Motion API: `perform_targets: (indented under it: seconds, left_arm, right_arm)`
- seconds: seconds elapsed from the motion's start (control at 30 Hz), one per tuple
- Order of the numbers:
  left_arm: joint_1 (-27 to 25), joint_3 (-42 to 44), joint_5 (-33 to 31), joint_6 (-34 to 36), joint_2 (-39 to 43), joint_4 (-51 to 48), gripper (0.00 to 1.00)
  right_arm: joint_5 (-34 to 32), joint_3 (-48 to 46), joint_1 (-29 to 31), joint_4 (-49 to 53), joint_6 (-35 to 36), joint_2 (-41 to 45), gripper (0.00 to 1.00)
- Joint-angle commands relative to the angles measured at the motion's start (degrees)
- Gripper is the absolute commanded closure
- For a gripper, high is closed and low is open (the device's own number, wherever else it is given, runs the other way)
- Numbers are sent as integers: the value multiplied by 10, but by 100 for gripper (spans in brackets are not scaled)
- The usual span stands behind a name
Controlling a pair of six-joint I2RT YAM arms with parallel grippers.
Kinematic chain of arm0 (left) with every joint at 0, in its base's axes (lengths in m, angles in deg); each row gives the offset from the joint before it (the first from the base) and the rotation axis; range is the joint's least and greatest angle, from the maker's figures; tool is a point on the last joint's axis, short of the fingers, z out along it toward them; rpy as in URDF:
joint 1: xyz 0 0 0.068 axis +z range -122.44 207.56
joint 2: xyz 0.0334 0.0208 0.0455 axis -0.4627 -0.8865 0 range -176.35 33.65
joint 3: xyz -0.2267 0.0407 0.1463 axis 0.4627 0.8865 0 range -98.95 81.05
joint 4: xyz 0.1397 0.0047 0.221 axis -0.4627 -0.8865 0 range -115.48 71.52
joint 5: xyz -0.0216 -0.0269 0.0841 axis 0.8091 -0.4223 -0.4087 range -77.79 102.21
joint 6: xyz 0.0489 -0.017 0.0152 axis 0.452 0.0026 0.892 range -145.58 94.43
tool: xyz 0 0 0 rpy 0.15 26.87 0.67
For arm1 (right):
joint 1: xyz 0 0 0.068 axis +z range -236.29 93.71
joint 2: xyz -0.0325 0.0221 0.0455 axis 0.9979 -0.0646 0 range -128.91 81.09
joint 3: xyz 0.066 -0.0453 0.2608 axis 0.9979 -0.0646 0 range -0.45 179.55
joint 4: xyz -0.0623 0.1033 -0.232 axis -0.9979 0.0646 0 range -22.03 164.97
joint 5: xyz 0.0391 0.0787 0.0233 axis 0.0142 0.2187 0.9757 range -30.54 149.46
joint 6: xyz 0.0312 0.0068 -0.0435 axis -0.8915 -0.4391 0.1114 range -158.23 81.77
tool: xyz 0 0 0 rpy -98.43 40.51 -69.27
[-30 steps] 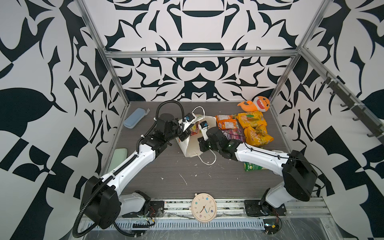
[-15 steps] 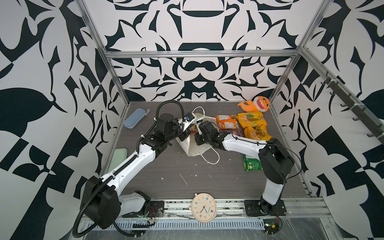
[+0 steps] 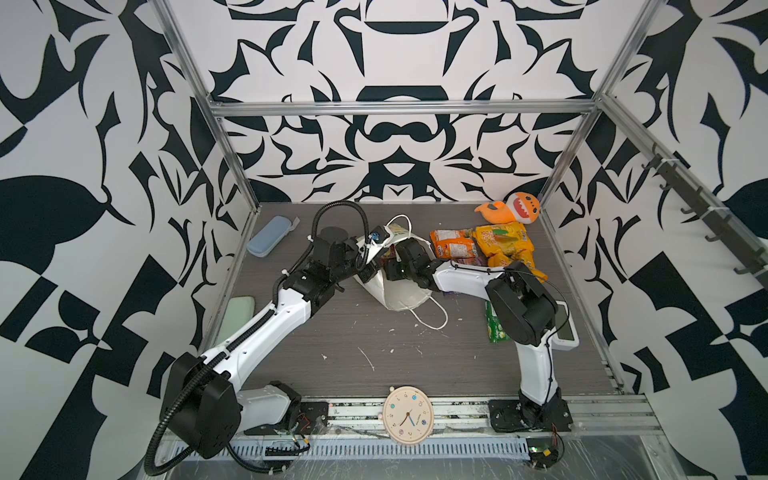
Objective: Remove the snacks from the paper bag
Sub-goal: 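Lower the right gripper into the bag onto the orange Fox's fruits bag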
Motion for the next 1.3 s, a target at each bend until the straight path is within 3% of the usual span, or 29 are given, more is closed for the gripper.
perform_targets:
  seconds: [0.0, 0.4, 0.63, 0.73, 0.87, 1.27]
  left_arm:
    - [0, -4, 18, -4, 11, 3, 100]
    - [0, 0, 29, -4, 17, -1, 100]
    - [0, -1, 36, -7, 9, 7, 100]
    - [0, -3, 36, -7, 5, 5, 100]
    - [0, -4, 36, -6, 6, 4, 100]
    - [0, 5, 20, -7, -5, 11, 100]
  right_arm:
    - [-20, 41, -3, -45, 10, -6, 38]
    - [18, 92, -28, -87, -70, -94, 34]
    - [35, 115, -29, -123, -137, -142, 78]
    - [34, 112, -29, -154, -150, -143, 90]
    - [30, 105, -29, -178, -140, -129, 100]
    - [72, 40, -25, -262, -117, -53, 100]
